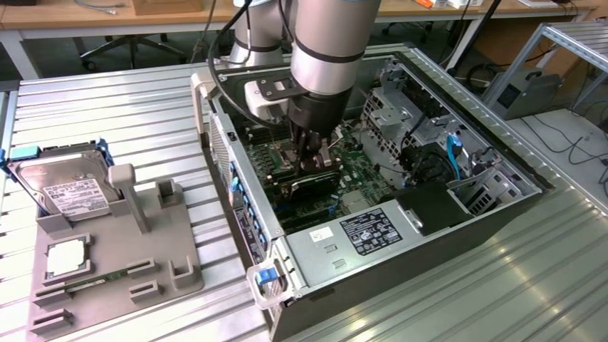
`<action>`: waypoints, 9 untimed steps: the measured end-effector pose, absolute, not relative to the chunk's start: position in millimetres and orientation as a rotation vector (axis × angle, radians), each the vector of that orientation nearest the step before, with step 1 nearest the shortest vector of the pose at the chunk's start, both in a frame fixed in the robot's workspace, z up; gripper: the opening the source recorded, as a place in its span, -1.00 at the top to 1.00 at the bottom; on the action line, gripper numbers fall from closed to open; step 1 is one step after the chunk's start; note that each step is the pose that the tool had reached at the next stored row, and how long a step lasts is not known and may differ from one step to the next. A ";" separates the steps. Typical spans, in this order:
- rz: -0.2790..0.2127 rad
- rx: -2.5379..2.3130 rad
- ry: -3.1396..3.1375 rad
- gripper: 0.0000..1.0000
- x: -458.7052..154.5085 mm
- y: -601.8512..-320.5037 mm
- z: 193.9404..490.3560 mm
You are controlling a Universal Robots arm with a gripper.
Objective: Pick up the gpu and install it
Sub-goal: 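Press down on the gpu until it lock into place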
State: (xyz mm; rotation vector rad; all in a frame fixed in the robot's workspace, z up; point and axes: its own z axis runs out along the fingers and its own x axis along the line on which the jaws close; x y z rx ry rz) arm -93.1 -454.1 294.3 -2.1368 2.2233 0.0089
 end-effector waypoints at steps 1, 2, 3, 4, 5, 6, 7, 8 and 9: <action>0.009 -2.137 2.223 0.79 -93.0 -454.0 297.4; 0.009 -2.137 2.223 0.79 -92.9 -454.0 300.0; 0.009 -2.137 2.223 0.79 -92.7 -454.0 302.7; 0.009 -2.137 2.223 0.79 -92.6 -454.0 305.1; 0.009 -2.137 2.223 0.79 -92.4 -454.0 307.9; 0.009 -2.137 2.223 0.79 -92.2 -454.0 310.5; 0.009 -2.137 2.223 0.79 -92.1 -454.0 312.3; 0.009 -2.137 2.223 0.79 -91.8 -454.0 316.2; 0.009 -2.137 2.224 0.79 -91.7 -454.0 317.7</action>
